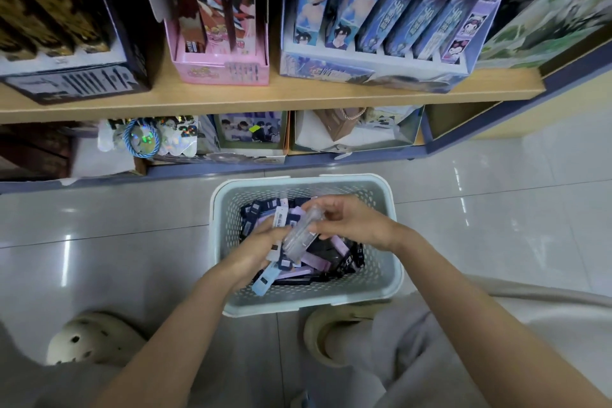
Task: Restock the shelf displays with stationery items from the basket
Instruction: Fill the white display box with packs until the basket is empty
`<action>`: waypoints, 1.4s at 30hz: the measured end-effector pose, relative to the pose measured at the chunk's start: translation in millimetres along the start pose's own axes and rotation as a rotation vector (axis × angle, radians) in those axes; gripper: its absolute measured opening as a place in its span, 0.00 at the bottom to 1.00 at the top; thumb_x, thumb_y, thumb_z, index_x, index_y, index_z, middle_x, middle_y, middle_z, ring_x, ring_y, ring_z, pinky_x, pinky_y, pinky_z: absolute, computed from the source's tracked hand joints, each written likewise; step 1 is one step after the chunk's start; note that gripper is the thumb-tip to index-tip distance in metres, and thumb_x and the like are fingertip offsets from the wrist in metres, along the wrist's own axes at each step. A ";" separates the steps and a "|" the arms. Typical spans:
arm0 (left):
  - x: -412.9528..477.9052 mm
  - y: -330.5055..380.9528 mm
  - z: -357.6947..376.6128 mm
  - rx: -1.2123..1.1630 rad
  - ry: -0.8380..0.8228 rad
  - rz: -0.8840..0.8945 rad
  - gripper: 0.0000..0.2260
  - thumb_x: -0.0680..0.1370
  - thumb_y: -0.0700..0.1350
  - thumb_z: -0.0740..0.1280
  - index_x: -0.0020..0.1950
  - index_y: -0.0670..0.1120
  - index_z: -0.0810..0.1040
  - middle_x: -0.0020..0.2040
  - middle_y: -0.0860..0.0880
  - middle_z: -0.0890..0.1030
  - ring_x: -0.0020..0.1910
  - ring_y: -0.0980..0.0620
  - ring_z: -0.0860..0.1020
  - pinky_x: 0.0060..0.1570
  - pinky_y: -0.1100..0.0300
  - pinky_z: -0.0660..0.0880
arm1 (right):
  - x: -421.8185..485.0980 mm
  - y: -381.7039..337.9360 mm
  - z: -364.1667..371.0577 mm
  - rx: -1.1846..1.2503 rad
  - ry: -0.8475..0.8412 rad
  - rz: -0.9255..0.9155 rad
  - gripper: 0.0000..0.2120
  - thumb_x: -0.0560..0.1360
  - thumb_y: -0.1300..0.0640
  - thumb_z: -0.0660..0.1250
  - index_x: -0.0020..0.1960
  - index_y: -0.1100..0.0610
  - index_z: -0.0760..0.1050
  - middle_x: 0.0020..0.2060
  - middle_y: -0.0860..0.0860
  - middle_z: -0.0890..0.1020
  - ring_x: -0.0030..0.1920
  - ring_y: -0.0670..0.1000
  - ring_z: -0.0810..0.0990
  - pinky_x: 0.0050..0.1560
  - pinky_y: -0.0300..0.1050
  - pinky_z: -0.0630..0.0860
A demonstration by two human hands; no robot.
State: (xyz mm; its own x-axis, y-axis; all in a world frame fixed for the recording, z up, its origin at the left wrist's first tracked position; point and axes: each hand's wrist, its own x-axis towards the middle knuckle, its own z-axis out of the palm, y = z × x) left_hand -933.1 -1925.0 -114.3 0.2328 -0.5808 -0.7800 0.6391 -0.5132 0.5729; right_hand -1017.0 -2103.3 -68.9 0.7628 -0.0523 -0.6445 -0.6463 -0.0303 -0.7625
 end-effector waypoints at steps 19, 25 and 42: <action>-67.9 27.2 26.8 0.073 0.062 0.373 0.15 0.78 0.51 0.63 0.62 0.46 0.71 0.53 0.47 0.81 0.49 0.51 0.81 0.39 0.59 0.77 | -59.3 -47.9 27.5 -0.094 0.139 -0.137 0.16 0.75 0.70 0.65 0.63 0.65 0.73 0.54 0.63 0.79 0.48 0.49 0.77 0.48 0.33 0.76; -61.8 23.0 32.0 0.171 0.073 0.336 0.11 0.81 0.49 0.61 0.61 0.47 0.69 0.51 0.51 0.79 0.45 0.59 0.79 0.38 0.69 0.76 | -57.2 -39.4 33.8 -0.158 0.183 -0.089 0.13 0.75 0.67 0.66 0.59 0.60 0.76 0.45 0.51 0.79 0.42 0.43 0.76 0.47 0.37 0.74; 23.4 -12.5 13.6 0.376 0.098 0.110 0.22 0.81 0.49 0.60 0.68 0.36 0.59 0.30 0.51 0.74 0.25 0.58 0.72 0.27 0.62 0.70 | 42.9 47.5 66.6 0.233 0.467 0.274 0.13 0.80 0.62 0.61 0.63 0.62 0.73 0.53 0.58 0.78 0.51 0.55 0.77 0.61 0.53 0.75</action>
State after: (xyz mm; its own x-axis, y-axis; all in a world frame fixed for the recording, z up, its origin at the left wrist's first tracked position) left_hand -945.6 -1940.8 -136.3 0.3649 -0.5917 -0.7189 0.2982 -0.6572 0.6923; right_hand -1013.6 -2040.5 -136.6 0.4442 -0.4631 -0.7669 -0.7568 0.2641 -0.5979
